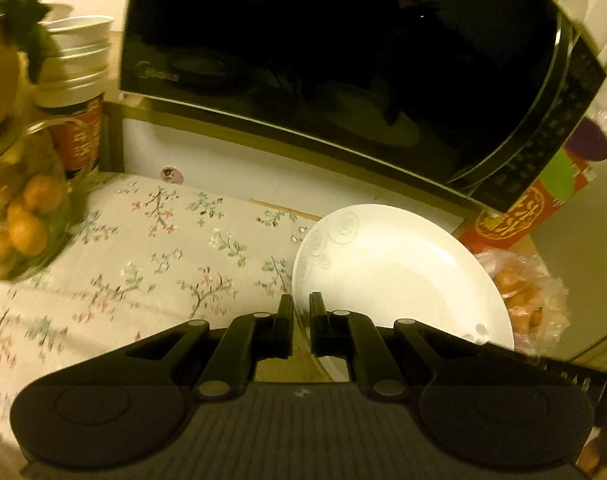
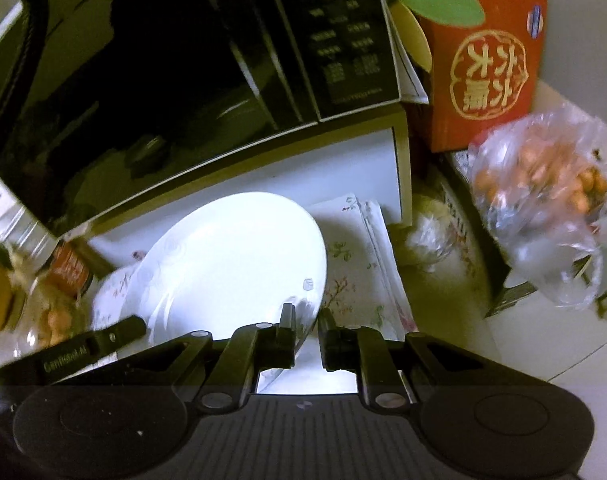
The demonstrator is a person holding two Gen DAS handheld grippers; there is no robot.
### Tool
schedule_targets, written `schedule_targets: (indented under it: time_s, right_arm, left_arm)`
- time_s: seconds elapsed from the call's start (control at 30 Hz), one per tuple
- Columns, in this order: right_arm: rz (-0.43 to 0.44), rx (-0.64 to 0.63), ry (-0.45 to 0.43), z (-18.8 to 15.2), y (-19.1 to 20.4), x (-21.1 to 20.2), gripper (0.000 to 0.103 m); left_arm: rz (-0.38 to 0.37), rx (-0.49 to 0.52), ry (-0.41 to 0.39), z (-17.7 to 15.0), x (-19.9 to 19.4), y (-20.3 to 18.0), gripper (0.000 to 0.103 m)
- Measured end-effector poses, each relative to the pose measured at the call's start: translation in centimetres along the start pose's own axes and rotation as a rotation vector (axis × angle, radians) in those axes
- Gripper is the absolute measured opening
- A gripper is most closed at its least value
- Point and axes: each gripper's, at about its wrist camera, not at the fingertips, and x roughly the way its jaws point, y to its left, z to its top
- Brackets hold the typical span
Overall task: Organize plates and bowls
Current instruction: 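Close both grippers on the rim of the white plate, then lift the white plate with both grippers and carry it over the blue-patterned plate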
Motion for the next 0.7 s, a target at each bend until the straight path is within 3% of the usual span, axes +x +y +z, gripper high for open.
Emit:
schedule_targets:
  time_s: [0.3,0.43,0.7]
  right_arm:
    - [0.021,0.003,-0.01,-3.9,2.1,-5.5,0.012]
    - [0.059,0.022,-0.011,-5.8,4.0,-8.1,0.013]
    - [0.133,-0.017,0.03,-11.1,9.6,-11.6,0.013]
  left_arm:
    - [-0.007,-0.033,-0.039,-2.4,-6.7,1.9,0.005]
    - [-0.019,-0.054,-0.034,-3.3,-10.1,4.6,0.005]
    - [0.035,-0.09,-0.039,-5.7,-16.8,10.1,0.005]
